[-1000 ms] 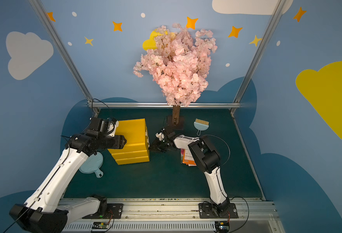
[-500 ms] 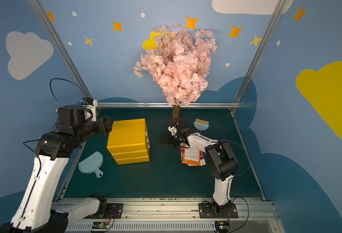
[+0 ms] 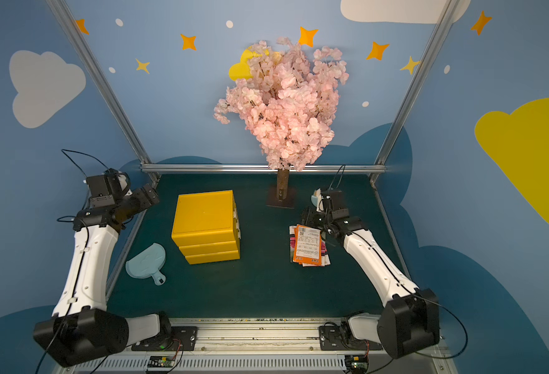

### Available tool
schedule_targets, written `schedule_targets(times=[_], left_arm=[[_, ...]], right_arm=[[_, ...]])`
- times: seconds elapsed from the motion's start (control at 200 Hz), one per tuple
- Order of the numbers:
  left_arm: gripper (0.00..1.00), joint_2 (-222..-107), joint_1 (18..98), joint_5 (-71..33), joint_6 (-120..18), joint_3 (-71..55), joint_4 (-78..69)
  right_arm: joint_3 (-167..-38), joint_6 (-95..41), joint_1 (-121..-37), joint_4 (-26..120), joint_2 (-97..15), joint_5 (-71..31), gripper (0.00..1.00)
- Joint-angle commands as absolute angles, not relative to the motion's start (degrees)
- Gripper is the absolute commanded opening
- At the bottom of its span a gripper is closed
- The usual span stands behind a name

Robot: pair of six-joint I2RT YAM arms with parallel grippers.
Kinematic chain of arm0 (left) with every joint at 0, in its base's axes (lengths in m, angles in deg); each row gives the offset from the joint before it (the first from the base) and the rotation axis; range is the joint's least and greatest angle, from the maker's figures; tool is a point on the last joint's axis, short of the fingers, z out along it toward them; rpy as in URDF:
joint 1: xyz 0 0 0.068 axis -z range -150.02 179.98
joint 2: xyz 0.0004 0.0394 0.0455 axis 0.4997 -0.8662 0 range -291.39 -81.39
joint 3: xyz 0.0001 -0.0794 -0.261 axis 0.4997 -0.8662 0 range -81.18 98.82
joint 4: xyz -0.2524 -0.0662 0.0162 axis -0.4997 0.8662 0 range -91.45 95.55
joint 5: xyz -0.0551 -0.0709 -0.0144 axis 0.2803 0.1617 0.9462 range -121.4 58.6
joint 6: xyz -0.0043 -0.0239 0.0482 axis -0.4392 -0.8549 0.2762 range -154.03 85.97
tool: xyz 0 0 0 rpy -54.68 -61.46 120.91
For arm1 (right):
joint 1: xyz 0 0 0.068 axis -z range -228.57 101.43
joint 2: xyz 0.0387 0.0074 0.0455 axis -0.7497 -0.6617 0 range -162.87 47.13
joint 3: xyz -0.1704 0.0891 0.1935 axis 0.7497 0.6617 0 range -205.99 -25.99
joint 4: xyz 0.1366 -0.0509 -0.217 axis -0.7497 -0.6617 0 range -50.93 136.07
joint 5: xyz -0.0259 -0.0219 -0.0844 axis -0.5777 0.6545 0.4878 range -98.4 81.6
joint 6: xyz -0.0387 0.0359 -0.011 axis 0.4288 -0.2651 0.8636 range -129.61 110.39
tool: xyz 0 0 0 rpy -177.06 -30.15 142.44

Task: Take the seed bags out of the drawer
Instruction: Reset both arms

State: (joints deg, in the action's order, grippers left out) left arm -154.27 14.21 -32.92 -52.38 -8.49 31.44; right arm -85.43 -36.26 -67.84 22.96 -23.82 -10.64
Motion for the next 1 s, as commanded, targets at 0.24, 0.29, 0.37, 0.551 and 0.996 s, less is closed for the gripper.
schedule_targets(times=[0.24, 0.29, 0.37, 0.551, 0.996], left_arm=[[1.00, -150.0, 15.4, -34.9, -43.4, -37.1, -8.1], [1.00, -150.8, 15.4, -35.0, -43.4, -40.0, -10.9], [1.00, -152.5, 15.6, -34.4, -41.7, -43.4, -12.3], [1.00, -153.2, 17.8, -38.7, -43.1, -56.8, -26.3], [1.00, -164.5, 27.9, -42.0, -39.6, -61.1, -48.8]], right_arm=[[-65.1, -13.7, -66.0, 61.7, -9.8, 5.4, 0.98], [-66.1, -13.0, -65.3, 60.3, -11.8, 7.6, 0.98], [-67.5, -11.8, -63.6, 56.8, -15.5, 10.3, 0.98], [-59.9, -15.3, -58.5, 62.3, -21.3, 15.3, 0.98], [-47.8, -12.7, -54.8, 88.4, -33.4, 11.5, 0.98]])
